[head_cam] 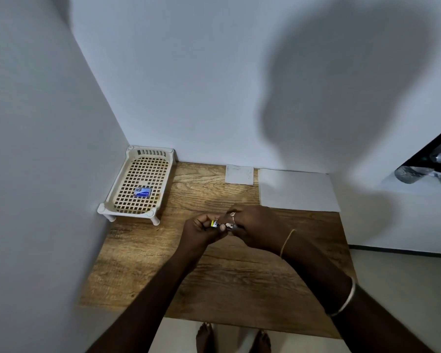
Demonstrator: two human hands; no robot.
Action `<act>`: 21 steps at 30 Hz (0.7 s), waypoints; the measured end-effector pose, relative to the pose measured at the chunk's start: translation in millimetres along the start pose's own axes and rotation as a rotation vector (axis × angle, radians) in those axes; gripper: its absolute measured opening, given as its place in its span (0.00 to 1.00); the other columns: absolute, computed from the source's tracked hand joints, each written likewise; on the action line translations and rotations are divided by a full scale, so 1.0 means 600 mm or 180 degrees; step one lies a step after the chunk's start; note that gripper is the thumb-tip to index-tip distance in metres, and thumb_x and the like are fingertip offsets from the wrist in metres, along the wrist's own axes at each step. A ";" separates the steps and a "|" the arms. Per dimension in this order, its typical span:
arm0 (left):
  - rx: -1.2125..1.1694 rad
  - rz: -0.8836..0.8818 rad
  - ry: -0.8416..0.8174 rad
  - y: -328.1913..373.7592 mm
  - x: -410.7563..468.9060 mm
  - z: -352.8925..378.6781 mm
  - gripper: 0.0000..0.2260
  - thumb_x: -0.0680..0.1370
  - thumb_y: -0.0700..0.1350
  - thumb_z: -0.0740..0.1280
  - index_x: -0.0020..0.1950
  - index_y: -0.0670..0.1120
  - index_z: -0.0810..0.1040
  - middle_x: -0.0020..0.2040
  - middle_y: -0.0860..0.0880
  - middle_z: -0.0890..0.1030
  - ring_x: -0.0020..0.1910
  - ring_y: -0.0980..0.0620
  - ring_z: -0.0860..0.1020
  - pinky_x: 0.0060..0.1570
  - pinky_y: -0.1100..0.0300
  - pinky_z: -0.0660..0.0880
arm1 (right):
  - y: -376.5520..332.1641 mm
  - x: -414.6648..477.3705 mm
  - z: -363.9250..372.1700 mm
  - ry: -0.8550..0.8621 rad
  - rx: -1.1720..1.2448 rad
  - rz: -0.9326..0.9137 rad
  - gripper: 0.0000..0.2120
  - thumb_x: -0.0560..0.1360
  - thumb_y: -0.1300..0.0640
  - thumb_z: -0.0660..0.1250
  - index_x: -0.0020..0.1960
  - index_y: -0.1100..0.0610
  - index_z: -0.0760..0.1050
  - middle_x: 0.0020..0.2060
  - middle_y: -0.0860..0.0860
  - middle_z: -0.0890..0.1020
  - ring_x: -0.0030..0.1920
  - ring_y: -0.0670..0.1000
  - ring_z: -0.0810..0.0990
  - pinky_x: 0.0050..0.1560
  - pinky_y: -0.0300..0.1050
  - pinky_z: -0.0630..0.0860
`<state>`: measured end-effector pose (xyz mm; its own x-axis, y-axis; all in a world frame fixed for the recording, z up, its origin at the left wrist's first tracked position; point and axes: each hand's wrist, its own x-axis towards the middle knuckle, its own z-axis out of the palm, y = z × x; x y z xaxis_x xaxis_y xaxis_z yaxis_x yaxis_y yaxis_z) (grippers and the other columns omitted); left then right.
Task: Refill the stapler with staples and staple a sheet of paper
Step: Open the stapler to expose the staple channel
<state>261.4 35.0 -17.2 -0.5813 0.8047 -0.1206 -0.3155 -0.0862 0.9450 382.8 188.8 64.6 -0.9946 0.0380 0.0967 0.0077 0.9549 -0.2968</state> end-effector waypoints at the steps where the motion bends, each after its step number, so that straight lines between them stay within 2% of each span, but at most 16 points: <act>1: 0.0043 0.0008 0.0001 0.001 0.000 0.000 0.09 0.74 0.38 0.76 0.50 0.35 0.82 0.45 0.38 0.86 0.46 0.44 0.85 0.49 0.51 0.83 | -0.001 0.003 -0.002 -0.0074 -0.0033 0.0006 0.14 0.80 0.50 0.64 0.65 0.41 0.77 0.56 0.46 0.82 0.52 0.52 0.82 0.43 0.52 0.80; 3: 0.0121 0.0031 0.0013 0.006 -0.001 0.001 0.12 0.73 0.38 0.76 0.50 0.32 0.80 0.45 0.37 0.86 0.45 0.45 0.85 0.46 0.52 0.82 | -0.004 0.010 -0.006 -0.0211 -0.0066 0.0022 0.13 0.79 0.48 0.65 0.63 0.42 0.77 0.54 0.46 0.81 0.52 0.52 0.81 0.44 0.51 0.80; 9: 0.0305 0.0326 -0.0231 0.022 0.007 0.008 0.04 0.74 0.33 0.75 0.47 0.38 0.84 0.43 0.38 0.87 0.43 0.42 0.85 0.47 0.47 0.83 | -0.001 0.022 -0.017 -0.0570 -0.0033 0.0255 0.11 0.75 0.45 0.71 0.54 0.46 0.75 0.50 0.45 0.79 0.51 0.52 0.80 0.41 0.45 0.72; 13: 0.0259 0.0318 -0.0170 0.020 0.011 0.008 0.06 0.73 0.33 0.75 0.48 0.33 0.83 0.46 0.33 0.86 0.46 0.40 0.85 0.48 0.45 0.83 | 0.007 0.021 -0.017 -0.0676 0.0080 0.0334 0.10 0.74 0.46 0.73 0.49 0.48 0.75 0.48 0.46 0.80 0.49 0.51 0.79 0.41 0.44 0.67; 17: 0.0238 0.0294 -0.0116 0.018 0.011 0.014 0.06 0.73 0.35 0.76 0.48 0.34 0.84 0.46 0.33 0.86 0.46 0.40 0.86 0.46 0.48 0.83 | 0.010 0.017 -0.016 -0.0573 0.0217 0.0203 0.09 0.74 0.50 0.73 0.46 0.51 0.74 0.46 0.47 0.81 0.47 0.51 0.80 0.42 0.46 0.73; 21: 0.0283 0.0218 0.0034 0.015 0.010 0.015 0.05 0.74 0.32 0.74 0.49 0.33 0.83 0.45 0.36 0.87 0.44 0.43 0.86 0.44 0.51 0.82 | 0.012 0.009 -0.014 -0.0296 0.0401 0.0081 0.06 0.76 0.52 0.72 0.46 0.53 0.78 0.44 0.49 0.84 0.45 0.52 0.81 0.44 0.50 0.77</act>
<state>261.6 44.2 -6.5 -0.6072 0.7925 -0.0577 -0.2073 -0.0879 0.9743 378.4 198.1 70.9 -0.9996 0.0288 0.0008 0.0258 0.9093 -0.4153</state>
